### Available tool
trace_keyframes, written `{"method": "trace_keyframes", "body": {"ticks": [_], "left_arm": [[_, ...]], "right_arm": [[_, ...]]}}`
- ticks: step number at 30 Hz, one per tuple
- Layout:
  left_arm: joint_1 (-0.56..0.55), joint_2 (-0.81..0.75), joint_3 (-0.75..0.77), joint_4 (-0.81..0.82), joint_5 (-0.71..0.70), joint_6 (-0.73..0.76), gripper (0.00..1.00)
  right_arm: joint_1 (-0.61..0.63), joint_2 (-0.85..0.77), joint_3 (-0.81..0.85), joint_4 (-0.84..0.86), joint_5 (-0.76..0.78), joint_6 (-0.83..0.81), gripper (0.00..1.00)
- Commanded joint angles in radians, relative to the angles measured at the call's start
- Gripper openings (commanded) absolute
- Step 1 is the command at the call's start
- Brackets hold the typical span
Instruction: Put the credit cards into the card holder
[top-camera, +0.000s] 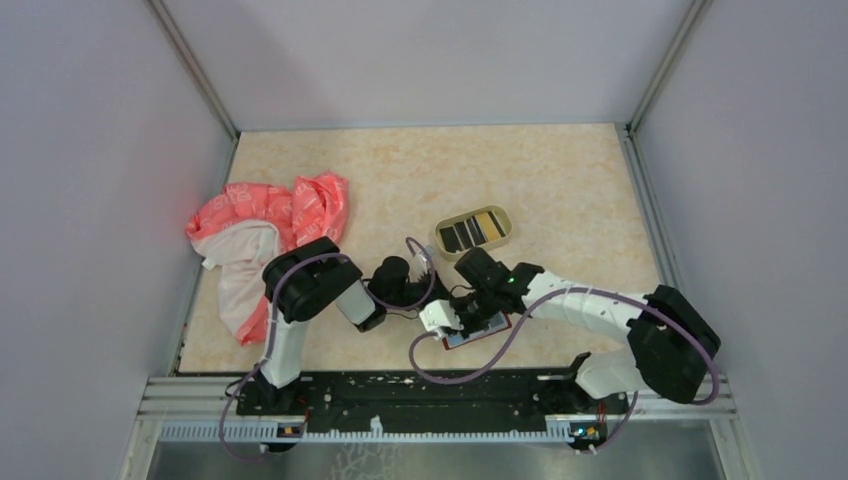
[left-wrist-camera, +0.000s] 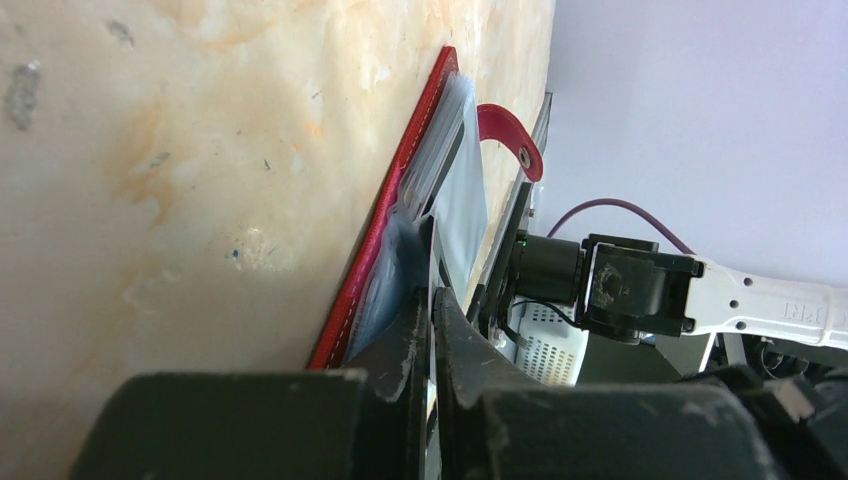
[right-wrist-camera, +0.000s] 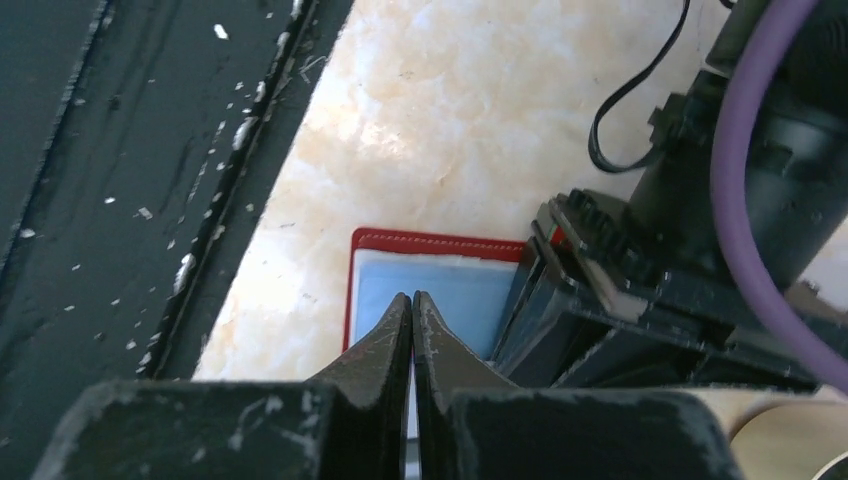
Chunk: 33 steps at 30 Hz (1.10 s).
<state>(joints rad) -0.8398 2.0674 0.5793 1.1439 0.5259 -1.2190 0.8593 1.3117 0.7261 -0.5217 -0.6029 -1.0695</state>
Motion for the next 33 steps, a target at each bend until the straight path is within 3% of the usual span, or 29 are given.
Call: {"method": "trace_keyframes", "body": {"ticks": [1,20,33], "left_arm": [[0.002,0.031,0.000,-0.033,-0.001,0.015,0.07],[0.004,0.048,-0.002,-0.006,0.011,0.009,0.11],[0.005,0.051,-0.007,-0.003,0.016,0.013,0.21]], "right_arm": [[0.072,0.059,0.017,0.136,0.153,0.063,0.00],[0.103,0.134,0.021,0.149,0.338,0.072,0.00],[0.100,0.167,0.090,-0.024,0.422,0.002,0.00]]}}
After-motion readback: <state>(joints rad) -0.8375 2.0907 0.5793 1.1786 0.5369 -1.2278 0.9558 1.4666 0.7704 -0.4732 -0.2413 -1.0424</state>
